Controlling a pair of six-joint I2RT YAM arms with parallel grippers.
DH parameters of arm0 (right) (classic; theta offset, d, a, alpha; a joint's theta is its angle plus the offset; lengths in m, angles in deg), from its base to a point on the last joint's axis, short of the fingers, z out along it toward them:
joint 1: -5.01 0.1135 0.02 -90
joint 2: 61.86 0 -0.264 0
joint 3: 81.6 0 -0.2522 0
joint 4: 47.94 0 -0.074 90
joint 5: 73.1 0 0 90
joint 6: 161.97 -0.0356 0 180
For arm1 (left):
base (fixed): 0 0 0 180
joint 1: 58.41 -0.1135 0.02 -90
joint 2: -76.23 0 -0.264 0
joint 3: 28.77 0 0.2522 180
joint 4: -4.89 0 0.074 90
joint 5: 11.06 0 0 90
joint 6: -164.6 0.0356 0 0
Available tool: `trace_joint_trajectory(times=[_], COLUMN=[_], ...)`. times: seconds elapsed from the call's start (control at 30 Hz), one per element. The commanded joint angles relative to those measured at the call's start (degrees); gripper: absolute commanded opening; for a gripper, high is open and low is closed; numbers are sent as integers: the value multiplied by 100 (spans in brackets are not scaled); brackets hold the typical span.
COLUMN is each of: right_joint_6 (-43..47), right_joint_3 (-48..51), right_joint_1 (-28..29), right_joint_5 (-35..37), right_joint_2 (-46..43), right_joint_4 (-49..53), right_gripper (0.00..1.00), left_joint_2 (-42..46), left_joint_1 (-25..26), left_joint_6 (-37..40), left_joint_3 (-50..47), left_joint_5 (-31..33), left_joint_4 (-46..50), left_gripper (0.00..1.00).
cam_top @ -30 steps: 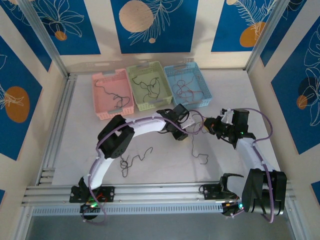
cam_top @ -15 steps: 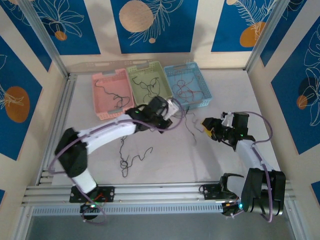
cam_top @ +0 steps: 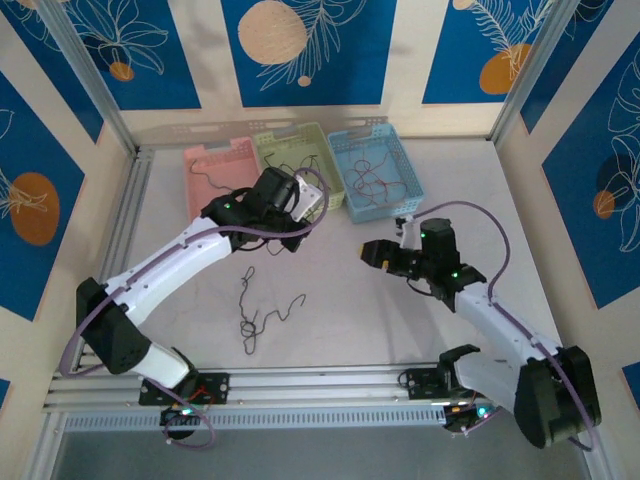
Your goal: Untangle the cables
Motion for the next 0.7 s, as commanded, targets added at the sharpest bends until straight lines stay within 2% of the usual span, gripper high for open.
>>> trace_joint_trajectory(times=[0.0, 0.1, 0.23, 0.3, 0.53, 0.67], right_joint_6=[1013, 1551, 2018, 2169, 2717, 2979], right_joint_3=[-240, -323, -556, -768, -1195, -1126], right_joint_1=[619, 891, 914, 938, 1019, 1071], right_joint_5=[836, 1103, 1011, 1224, 1345, 1309], right_joint_2=[-154, -43, 312, 499, 641, 514], right_joint_4=[-664, -1047, -1319, -1239, -1206, -1322], right_gripper=[64, 65, 65, 65, 65, 65], left_joint_2=[263, 358, 530, 606, 831, 913], left_joint_1=[18, 21, 21, 28, 24, 25], left_joint_6=[-57, -51, -61, -59, -48, -58], left_joint_3=[288, 303, 254, 208, 25, -39], left_joint_5=[-338, -570, -870, -985, -991, -962], left_joint_4=[487, 627, 715, 747, 822, 836], left_gripper=[0, 0, 0, 0, 0, 0])
